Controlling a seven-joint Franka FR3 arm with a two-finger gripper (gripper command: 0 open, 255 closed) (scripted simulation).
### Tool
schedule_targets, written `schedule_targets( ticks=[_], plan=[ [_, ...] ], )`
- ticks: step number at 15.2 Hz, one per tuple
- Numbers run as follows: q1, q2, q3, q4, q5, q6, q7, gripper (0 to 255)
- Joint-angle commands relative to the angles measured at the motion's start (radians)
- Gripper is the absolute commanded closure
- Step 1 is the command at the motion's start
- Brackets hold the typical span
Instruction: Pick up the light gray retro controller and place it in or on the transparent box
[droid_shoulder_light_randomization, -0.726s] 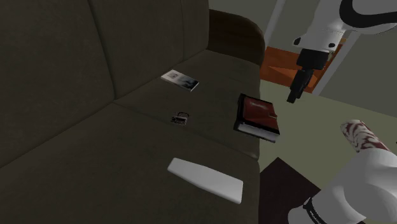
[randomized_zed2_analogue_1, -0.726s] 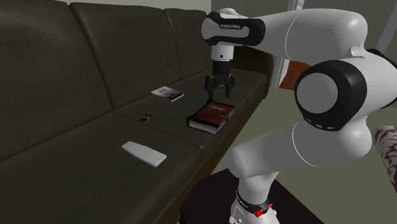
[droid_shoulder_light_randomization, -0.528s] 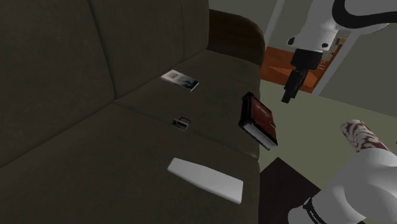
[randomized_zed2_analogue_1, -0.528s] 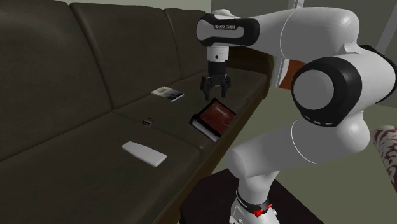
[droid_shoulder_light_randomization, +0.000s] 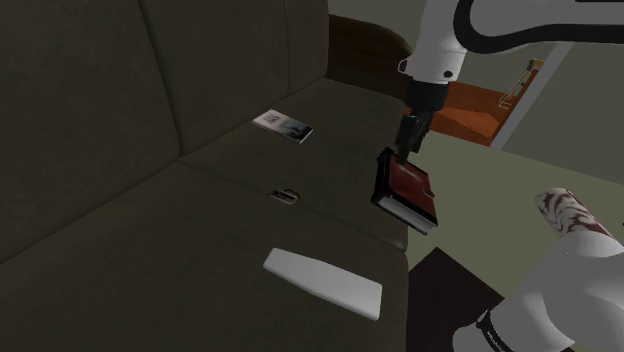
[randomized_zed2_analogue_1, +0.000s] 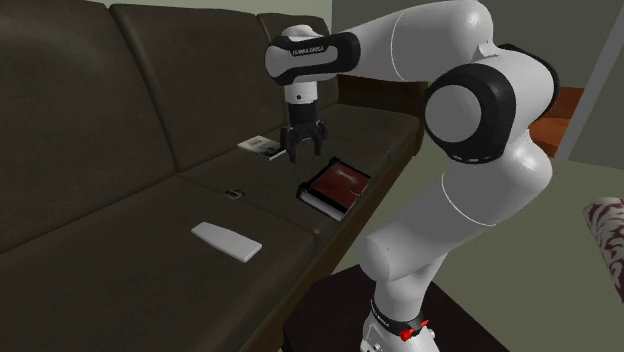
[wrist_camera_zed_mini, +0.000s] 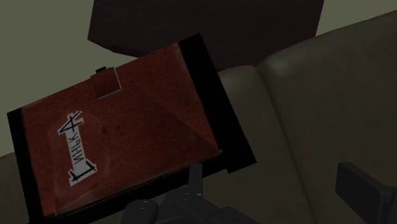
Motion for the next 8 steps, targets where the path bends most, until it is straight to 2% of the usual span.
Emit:
schedule_targets(
  ticks=[1,8],
  plan=[
    [0.012,0.073,0.033,0.046,-0.008,0.025,0.021,0],
    [0.056,0.317,0.143,0.217,-0.068,0.074,0.113,0]
  ],
)
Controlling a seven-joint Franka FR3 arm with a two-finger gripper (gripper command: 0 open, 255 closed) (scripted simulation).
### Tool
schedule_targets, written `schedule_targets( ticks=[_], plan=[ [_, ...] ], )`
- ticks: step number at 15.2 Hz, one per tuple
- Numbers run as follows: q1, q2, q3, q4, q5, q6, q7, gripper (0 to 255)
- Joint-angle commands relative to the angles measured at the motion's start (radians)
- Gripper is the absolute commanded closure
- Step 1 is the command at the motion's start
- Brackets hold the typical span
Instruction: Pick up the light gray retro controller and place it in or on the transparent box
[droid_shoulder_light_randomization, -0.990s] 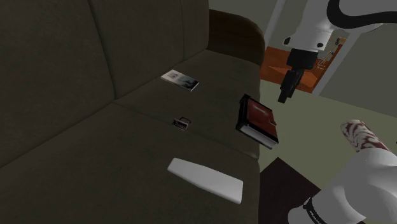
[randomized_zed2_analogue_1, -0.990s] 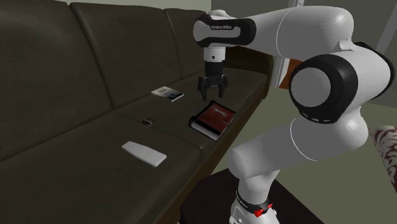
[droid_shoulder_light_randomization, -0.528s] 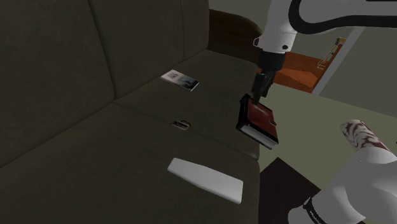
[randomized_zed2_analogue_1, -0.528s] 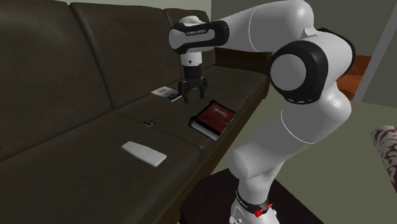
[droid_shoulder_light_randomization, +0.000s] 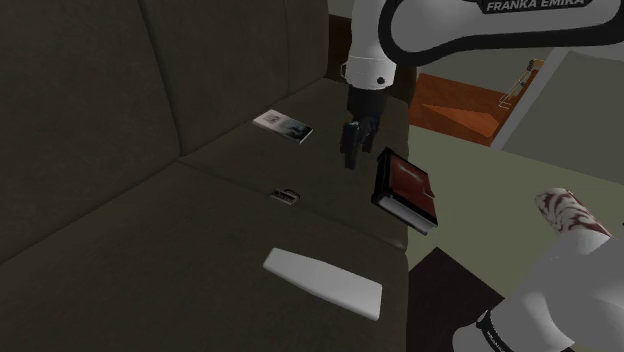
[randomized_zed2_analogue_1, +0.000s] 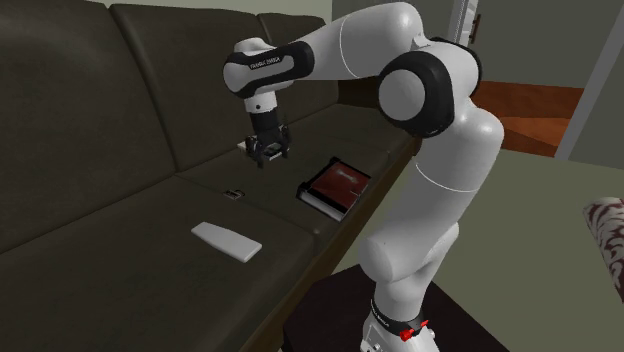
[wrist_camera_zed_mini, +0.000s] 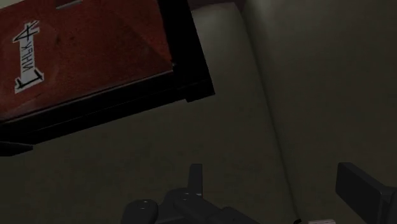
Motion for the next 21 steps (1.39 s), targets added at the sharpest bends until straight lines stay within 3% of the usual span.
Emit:
schedule_targets(
  ticks=[1,7,13,21],
  plan=[
    [0.015,0.065,0.029,0.045,-0.023,0.010,0.029,0],
    [0.072,0.298,0.100,0.245,-0.124,0.000,0.116,0],
    [0.163,0.545,0.134,0.490,-0.243,-0.057,0.184,0],
    [0.147,0.529,0.127,0.370,-0.243,0.049,0.188,0]
  ],
)
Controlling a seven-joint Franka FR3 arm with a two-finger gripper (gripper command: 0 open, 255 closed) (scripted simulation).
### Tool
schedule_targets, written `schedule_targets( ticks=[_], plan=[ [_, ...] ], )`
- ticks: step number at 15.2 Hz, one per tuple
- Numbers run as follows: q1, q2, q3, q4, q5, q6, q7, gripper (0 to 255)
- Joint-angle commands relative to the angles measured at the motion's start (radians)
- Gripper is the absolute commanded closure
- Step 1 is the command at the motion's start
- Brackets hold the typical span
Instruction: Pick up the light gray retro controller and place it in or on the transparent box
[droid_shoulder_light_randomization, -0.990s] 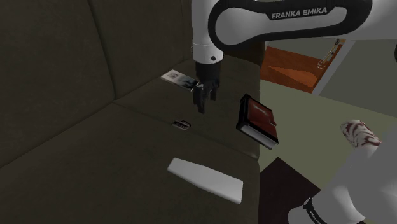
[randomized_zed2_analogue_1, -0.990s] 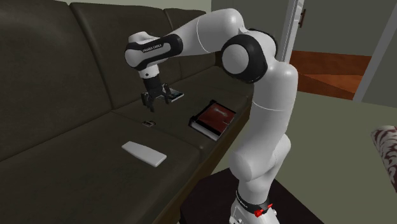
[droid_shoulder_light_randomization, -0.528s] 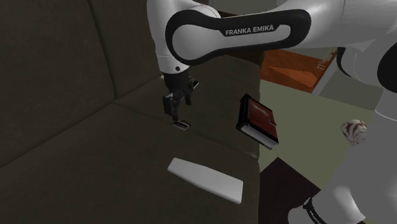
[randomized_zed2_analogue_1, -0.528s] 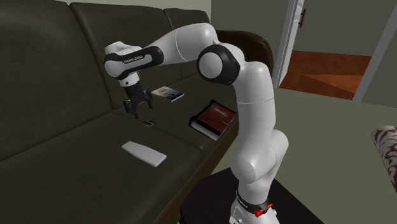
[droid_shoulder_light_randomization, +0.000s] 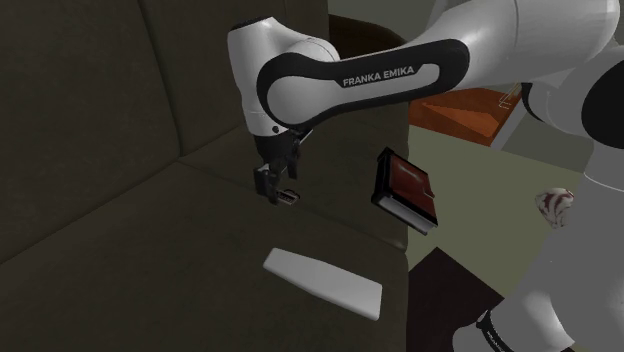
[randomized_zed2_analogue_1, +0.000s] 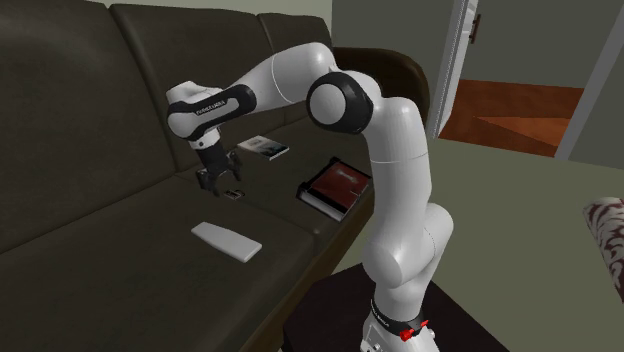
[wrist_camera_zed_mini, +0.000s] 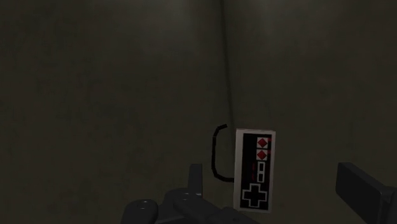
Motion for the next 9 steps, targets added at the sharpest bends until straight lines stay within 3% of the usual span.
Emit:
schedule_targets(
  ticks=[1,7,8,9],
  plan=[
    [-0.001,0.000,0.000,-0.010,0.000,0.010,0.001,0],
    [-0.001,0.000,0.000,-0.010,0.000,0.010,0.001,0],
    [-0.001,0.000,0.000,-0.010,0.000,0.010,0.001,255],
    [-0.001,0.000,0.000,-0.010,0.000,0.010,0.001,255]
  ],
)
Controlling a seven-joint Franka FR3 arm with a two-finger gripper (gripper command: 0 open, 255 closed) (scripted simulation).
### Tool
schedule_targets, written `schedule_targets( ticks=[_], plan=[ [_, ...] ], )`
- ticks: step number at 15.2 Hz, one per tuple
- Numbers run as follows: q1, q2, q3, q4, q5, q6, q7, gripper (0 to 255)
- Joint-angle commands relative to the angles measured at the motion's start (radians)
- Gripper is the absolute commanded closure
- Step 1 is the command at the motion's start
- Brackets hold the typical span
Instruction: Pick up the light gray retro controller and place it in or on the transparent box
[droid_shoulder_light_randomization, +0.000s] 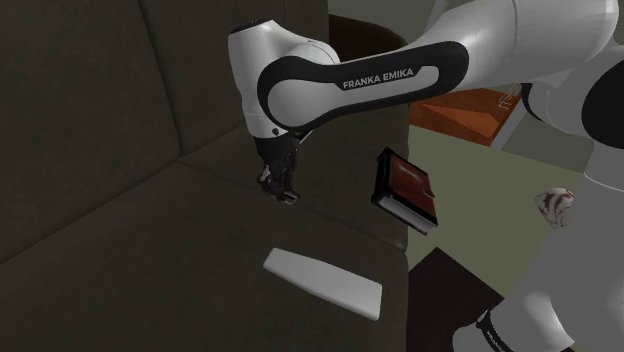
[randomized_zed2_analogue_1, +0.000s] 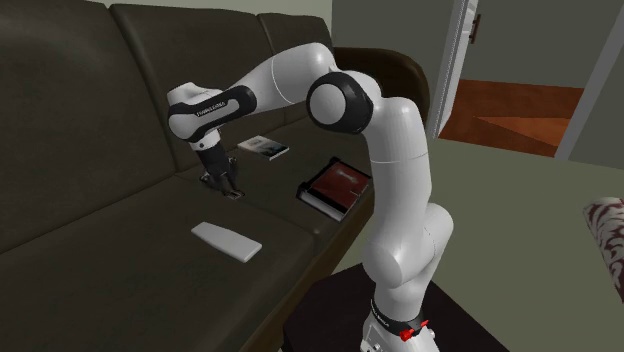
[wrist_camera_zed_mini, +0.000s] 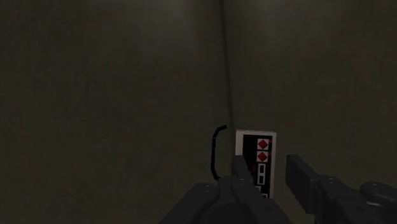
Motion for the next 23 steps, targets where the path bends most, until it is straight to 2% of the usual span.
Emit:
schedule_targets(
  ticks=[1,8,9,11,18,23],
  plan=[
    [0.000,0.000,0.000,0.000,0.000,0.000,0.000,255],
    [0.000,0.000,0.000,0.000,0.000,0.000,0.000,255],
    [0.000,0.000,0.000,0.000,0.000,0.000,0.000,0],
    [-0.148,-0.148,0.059,-0.173,0.121,0.160,-0.618,0],
    [-0.154,-0.131,0.058,-0.248,0.109,0.250,-0.610,0],
    [-0.154,-0.129,0.057,-0.253,0.108,0.258,-0.609,0]
  ],
)
